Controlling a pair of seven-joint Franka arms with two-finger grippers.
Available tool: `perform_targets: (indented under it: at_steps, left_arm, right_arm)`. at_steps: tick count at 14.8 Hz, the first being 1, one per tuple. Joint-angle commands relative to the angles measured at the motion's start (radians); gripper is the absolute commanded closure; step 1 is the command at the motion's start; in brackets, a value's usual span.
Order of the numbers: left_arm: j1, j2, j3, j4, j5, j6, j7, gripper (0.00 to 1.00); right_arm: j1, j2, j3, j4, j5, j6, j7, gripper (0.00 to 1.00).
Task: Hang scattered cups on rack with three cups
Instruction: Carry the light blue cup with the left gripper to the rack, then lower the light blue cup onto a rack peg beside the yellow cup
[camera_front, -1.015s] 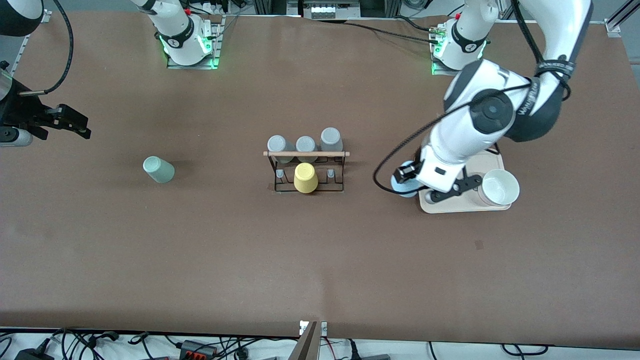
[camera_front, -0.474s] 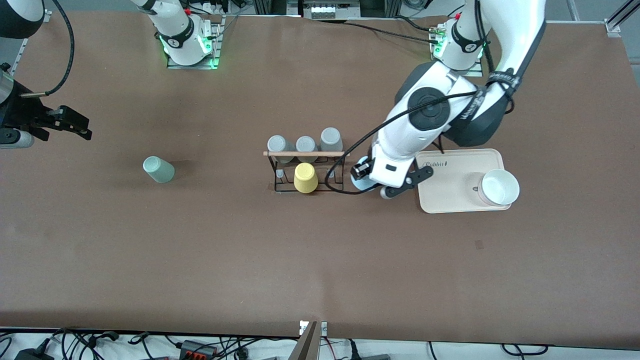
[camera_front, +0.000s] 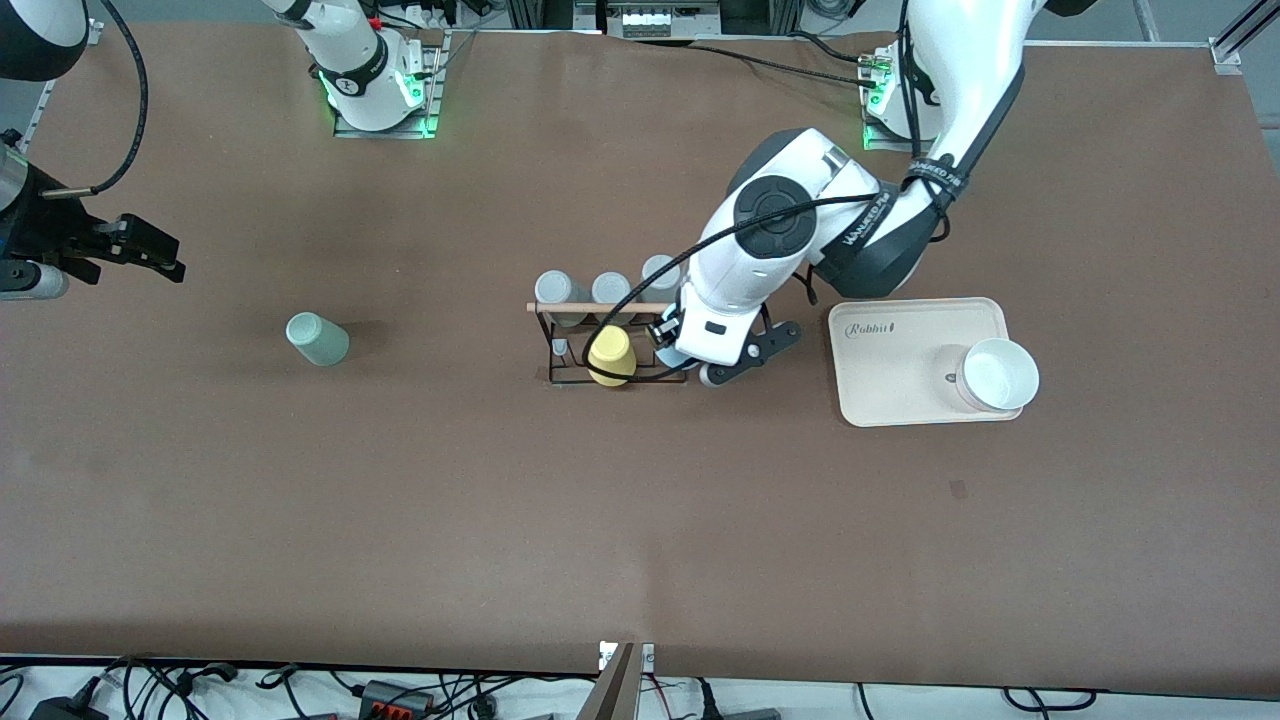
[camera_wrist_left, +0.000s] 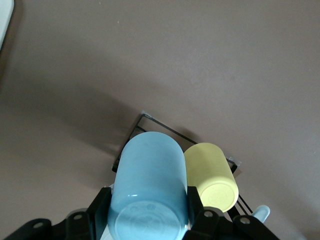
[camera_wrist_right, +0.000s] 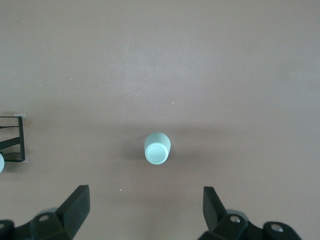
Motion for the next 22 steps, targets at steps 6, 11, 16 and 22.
perform_targets:
  at_steps: [6,11,16,22]
  left_arm:
    - [-0.047,0.078,0.011,0.046,0.01,-0.017,-0.042,0.49]
    - [-0.054,0.113,0.011,0.042,0.035,0.014,-0.042,0.49]
    - [-0.056,0.144,0.011,0.036,0.05,0.058,-0.037,0.47]
    - [-0.054,0.153,0.011,0.034,0.062,0.063,-0.039,0.18]
  right_arm:
    - [-0.001,0.007,-0.002,0.02,0.003,0.004,-0.021,0.0]
    - [-0.001,0.007,-0.002,0.02,0.003,0.0,-0.016,0.0]
    - [-0.001,0.007,0.0,0.02,0.003,-0.003,-0.013,0.0]
    - [-0.005,0.023,-0.002,0.018,0.002,-0.006,-0.013,0.0]
